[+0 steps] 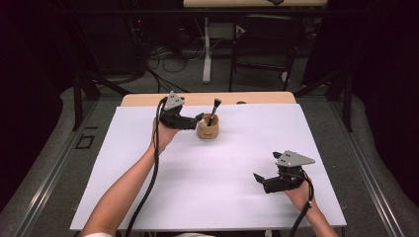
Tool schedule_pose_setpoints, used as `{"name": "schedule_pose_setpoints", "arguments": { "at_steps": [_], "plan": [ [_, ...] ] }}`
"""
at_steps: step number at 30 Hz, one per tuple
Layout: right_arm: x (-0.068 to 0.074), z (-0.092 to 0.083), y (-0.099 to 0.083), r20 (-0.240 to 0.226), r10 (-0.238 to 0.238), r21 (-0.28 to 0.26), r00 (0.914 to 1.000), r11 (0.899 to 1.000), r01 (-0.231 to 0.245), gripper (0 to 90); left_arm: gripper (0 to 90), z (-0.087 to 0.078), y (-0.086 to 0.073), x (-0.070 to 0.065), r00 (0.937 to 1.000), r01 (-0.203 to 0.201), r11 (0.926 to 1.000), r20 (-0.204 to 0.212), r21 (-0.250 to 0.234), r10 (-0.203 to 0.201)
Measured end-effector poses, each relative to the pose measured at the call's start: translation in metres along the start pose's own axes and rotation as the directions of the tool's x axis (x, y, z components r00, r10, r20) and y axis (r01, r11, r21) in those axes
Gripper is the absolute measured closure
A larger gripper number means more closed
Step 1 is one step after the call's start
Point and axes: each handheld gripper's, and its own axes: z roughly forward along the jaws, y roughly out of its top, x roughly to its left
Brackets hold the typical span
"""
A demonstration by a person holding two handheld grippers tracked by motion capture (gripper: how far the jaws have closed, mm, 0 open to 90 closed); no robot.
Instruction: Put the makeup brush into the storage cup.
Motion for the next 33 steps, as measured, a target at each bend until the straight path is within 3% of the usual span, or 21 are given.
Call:
{"name": "schedule_pose_setpoints", "arguments": {
  "at_steps": [6, 15, 33],
  "plan": [
    [-0.001, -0.003, 0.001, 0.006, -0.002, -0.016, 1.0000, 1.000, 0.002, 0.0, 0.9, -0.021, -0.007, -0.005, 0.9995, -0.029, 0.9996, 0.009, -0.002, 0.029],
    [-0.002, -0.005, 0.002, 0.015, -0.007, -0.043, 0.9999, 0.999, 0.008, 0.0, 0.1, -0.055, -0.020, -0.011, 0.9991, -0.040, 0.9991, 0.012, -0.012, 0.040],
    [-0.003, -0.009, 0.002, 0.025, 0.000, -0.064, 0.9997, 0.998, 0.002, 0.0, 0.1, -0.113, -0.063, -0.022, 0.9997, -0.009, 0.9999, -0.023, 0.007, 0.009]
  ]
}}
